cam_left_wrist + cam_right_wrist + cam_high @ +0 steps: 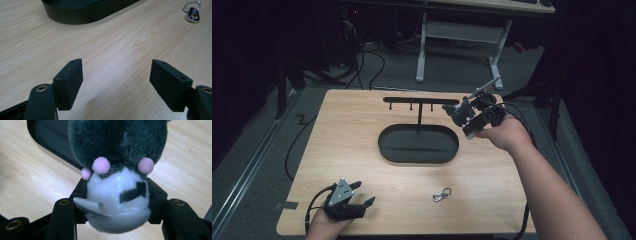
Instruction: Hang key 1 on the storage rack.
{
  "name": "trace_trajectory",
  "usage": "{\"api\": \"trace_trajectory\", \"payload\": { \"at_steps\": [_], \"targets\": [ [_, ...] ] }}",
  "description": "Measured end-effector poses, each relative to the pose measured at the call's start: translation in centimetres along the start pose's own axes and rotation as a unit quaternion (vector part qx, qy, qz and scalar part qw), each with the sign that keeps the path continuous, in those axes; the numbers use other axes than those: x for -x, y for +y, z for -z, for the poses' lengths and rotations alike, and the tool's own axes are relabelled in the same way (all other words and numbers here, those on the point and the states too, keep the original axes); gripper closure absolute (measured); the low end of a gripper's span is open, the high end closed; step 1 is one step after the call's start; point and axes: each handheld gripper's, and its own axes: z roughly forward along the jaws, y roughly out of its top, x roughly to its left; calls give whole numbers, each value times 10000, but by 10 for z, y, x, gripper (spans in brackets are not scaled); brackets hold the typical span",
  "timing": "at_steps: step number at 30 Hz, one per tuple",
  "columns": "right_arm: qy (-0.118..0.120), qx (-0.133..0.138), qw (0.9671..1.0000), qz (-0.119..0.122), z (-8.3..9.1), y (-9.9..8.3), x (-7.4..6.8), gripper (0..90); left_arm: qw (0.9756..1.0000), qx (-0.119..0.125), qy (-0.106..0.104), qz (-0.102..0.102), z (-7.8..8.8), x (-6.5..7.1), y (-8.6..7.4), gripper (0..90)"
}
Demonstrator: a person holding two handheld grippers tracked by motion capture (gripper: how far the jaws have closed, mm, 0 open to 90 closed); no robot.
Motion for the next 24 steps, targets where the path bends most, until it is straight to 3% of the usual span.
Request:
{"api": "trace_trajectory", "payload": {
  "at_steps": [8,16,20,21,23,24],
  "targets": [
    [-197,-77,9997,-136,-10,-4,9,489,10000,-31,-37,-14,0,0,0,274],
    [-172,-175,9995,-184,-27,-15,13,489,10000,-57,-51,-49,-2,2,0,274],
    [-113,-234,9995,-198,-41,-18,13,488,9999,-76,-75,-56,-2,2,0,275],
    [-100,-279,9993,-216,-52,-19,13,488,9999,-74,-79,-53,-2,2,0,275],
    [-94,-283,9992,-256,-53,-20,12,488,9999,-75,-80,-55,-2,2,-1,275],
    [-30,-237,9995,-183,-61,-20,11,487,9999,-75,-84,-52,-2,2,-1,275]
  ]
}}
